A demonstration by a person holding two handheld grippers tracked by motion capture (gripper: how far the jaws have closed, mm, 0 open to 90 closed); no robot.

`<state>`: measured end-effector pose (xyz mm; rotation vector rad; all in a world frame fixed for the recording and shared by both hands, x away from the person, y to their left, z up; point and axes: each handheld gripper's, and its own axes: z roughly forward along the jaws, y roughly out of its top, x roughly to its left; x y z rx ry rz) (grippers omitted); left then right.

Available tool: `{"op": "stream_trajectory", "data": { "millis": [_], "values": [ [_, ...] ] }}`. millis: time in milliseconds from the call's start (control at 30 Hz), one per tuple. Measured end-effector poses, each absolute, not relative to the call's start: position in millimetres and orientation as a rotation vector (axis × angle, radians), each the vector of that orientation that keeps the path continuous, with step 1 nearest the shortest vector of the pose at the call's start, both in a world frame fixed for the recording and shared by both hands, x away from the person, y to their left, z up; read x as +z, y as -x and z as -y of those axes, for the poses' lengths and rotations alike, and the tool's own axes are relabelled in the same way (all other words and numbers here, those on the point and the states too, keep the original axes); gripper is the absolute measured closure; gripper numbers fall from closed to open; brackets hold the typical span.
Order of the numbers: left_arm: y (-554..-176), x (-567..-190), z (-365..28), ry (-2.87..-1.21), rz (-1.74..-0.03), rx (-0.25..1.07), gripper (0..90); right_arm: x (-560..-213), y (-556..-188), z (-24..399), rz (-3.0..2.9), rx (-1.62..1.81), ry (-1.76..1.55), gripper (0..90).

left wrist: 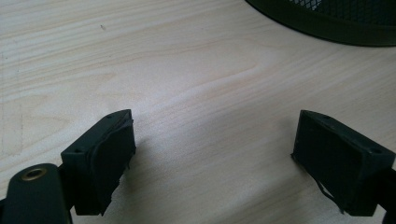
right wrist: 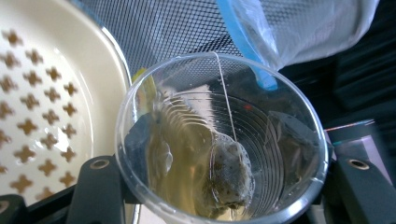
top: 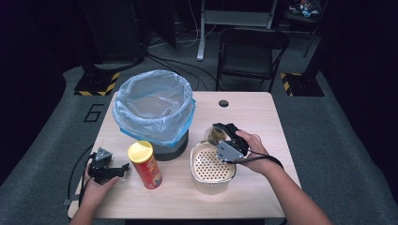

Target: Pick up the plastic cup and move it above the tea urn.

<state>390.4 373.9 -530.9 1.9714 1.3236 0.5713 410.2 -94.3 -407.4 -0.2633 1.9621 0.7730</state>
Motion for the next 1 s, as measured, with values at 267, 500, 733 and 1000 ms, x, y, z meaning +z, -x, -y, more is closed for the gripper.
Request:
{"op": "stream_trajectory", "data": {
  "millis": [267,500,733,1000],
  "values": [
    [-390,-531,-373,-1.964,-1.323,0.575,12.7,-425,-392,78,-1.722,0.499,0.433,36.9],
    [-390,-531,-373,-1.964,-1.322,0.574,12.7,-427,-385,74,-1.633,0.402,0.526,37.0],
    [-390,-531,-373,-1.964,-1.322,0.574,12.7,-427,-381,74,-1.498,0.211,0.665,36.3],
    [-390,-531,-373,-1.964,-1.321,0.575,12.7,-429,-373,73,-1.393,0.045,0.821,36.5]
  ]
}}
